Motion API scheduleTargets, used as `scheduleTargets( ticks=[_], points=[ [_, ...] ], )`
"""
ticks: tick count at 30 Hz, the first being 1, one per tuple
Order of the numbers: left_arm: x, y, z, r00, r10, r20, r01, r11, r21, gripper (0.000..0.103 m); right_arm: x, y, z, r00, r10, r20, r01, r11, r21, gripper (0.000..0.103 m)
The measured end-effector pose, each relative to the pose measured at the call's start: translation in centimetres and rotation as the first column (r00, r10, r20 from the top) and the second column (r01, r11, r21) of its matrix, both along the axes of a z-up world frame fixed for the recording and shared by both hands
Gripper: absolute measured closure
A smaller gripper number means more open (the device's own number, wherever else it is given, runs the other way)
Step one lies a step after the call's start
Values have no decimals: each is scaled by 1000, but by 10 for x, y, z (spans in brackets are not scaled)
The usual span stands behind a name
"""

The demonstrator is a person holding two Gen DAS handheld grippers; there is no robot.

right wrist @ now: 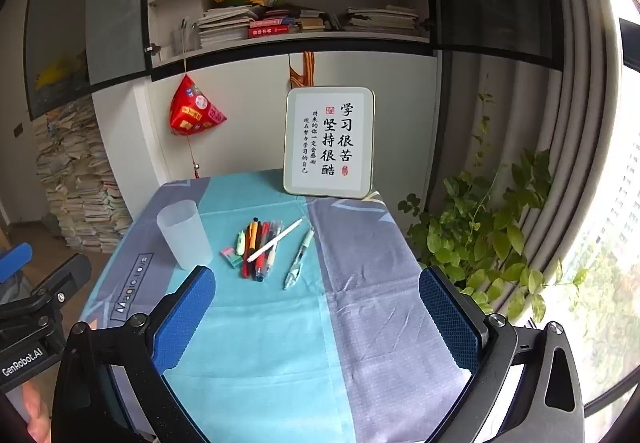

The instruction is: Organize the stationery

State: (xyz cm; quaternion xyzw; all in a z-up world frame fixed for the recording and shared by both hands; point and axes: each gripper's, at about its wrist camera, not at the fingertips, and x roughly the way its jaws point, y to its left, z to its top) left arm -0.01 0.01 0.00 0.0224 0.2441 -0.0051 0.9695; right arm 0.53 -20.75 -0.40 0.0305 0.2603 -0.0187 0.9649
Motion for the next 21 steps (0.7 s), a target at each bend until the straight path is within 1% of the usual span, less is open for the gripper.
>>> scheduleTargets(
  ticks=[1, 6, 10, 21],
  points=[
    [0, 0, 0, 1000, 0, 4, 0, 1000, 8, 1, 1, 0, 0, 1000, 1, -14, -1, 1000, 3, 1],
    [0, 0, 0, 1000, -1, 6, 1, 1000, -4, 1, 5, 2, -1, 1000, 5, -19, -5, 1000, 0, 1],
    [9, -6, 11, 1000, 0, 8, 0, 1000, -7, 1, 8, -1, -7, 1000, 0, -14, 0, 1000, 7, 1],
    [10, 0, 9, 1000, -8, 9, 8, 1000, -14, 1, 17, -1, -11, 999, -3, -36, 3, 1000, 19, 1]
  ],
)
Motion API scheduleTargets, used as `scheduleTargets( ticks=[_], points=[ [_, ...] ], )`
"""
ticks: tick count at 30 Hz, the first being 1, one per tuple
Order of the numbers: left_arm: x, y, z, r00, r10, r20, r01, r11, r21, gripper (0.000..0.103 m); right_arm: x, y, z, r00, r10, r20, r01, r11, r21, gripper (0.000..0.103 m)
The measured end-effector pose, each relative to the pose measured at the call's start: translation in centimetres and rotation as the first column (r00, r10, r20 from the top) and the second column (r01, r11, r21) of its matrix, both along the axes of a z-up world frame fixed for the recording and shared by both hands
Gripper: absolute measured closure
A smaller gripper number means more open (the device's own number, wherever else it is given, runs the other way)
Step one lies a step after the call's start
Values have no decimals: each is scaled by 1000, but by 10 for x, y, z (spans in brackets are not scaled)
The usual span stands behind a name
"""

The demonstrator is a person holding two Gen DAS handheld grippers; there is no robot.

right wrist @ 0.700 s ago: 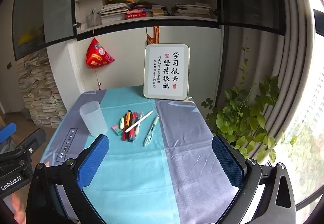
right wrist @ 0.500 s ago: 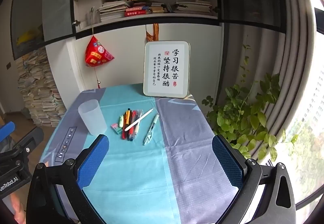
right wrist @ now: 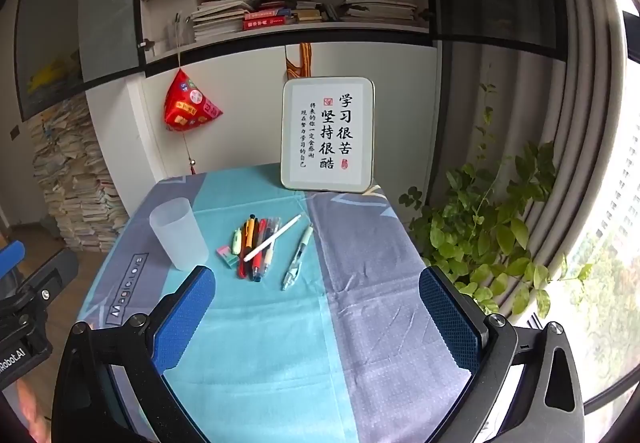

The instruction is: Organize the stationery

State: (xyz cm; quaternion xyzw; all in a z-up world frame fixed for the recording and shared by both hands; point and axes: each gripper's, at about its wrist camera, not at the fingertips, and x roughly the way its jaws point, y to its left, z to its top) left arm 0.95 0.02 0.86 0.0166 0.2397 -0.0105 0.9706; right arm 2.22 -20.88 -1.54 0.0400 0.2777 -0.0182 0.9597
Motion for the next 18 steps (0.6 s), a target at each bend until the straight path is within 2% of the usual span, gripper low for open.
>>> scheduleTargets(
  ticks=[18],
  points=[
    [14, 2, -3, 1000, 14, -13, -14, 1000, 5, 1, 17, -2, -7, 1000, -2, -21, 2, 1000, 0, 1]
  ],
)
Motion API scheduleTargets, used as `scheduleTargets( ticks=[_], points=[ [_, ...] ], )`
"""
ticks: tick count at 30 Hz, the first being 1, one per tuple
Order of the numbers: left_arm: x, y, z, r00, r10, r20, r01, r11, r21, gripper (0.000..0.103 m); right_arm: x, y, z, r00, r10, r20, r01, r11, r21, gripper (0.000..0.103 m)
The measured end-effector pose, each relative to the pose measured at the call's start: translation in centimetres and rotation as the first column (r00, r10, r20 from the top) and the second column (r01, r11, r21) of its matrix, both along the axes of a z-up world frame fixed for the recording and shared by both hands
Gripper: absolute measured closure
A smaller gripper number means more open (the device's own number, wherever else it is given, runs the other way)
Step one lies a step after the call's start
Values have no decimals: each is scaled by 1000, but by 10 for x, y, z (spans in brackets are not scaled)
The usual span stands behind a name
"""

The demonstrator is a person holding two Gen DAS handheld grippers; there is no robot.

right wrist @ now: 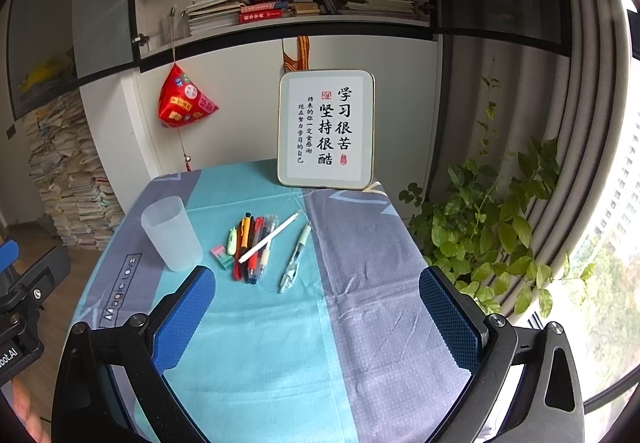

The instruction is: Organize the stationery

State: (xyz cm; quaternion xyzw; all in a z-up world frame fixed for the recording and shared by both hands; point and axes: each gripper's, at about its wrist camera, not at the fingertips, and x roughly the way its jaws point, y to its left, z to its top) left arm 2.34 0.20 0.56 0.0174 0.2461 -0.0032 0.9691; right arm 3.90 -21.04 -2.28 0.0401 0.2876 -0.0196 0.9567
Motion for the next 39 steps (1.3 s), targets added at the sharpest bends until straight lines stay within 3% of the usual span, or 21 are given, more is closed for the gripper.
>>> scheduleTargets(
  ticks=[39],
  points=[
    [45, 5, -25, 999, -5, -51, 4, 1000, -19, 1, 44, 1, -24, 997, -28, -71, 28, 1000, -7, 1]
  ],
)
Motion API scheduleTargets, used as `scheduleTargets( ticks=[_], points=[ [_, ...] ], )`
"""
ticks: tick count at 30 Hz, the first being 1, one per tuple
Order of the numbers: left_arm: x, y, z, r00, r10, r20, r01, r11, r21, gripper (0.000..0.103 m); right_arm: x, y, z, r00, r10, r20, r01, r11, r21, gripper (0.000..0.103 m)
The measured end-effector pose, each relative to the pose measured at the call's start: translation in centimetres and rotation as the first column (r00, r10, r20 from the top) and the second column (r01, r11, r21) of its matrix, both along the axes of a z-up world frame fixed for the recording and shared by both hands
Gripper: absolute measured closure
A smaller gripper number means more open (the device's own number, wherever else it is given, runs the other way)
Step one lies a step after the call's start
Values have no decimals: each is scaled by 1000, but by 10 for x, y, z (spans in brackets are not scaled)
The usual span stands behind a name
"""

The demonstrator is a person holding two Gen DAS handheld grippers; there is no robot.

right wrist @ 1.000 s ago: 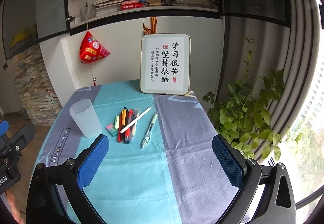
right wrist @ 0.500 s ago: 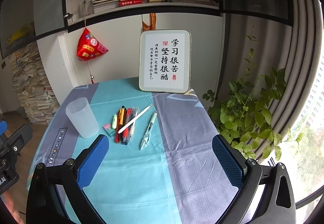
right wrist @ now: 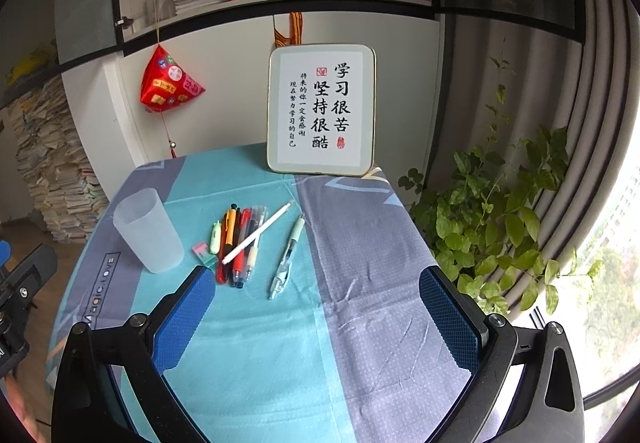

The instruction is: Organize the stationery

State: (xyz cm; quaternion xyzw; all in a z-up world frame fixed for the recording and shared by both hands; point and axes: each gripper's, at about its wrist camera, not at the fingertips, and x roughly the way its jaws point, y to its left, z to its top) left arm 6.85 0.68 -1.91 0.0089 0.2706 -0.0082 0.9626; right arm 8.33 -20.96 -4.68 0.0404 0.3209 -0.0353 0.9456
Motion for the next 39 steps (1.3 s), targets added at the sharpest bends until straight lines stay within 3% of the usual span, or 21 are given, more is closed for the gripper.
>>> scheduleTargets(
  ticks=[12, 13, 15, 17, 25, 39],
  points=[
    [41, 8, -24, 997, 45, -69, -46, 999, -19, 1, 32, -9, -16, 999, -18, -52, 19, 1000, 25, 1],
    [46, 8, -27, 996, 50, -75, -51, 999, -19, 1, 36, -11, -18, 998, -17, -55, 19, 999, 32, 3],
    [52, 9, -30, 995, 57, -78, -59, 998, -21, 1, 43, -14, -21, 997, -14, -70, 17, 999, 42, 16],
    [57, 10, -33, 995, 59, -80, -61, 998, -23, 1, 52, -15, -25, 996, -7, -94, 12, 999, 49, 20],
    [79, 6, -39, 993, 67, -102, -69, 998, -10, 1, 76, -15, -35, 993, 10, -119, -2, 997, 73, 20],
    [78, 4, -33, 994, 71, -86, -71, 997, 0, 1, 76, -12, -26, 996, 16, -92, -10, 998, 62, 20]
  ],
)
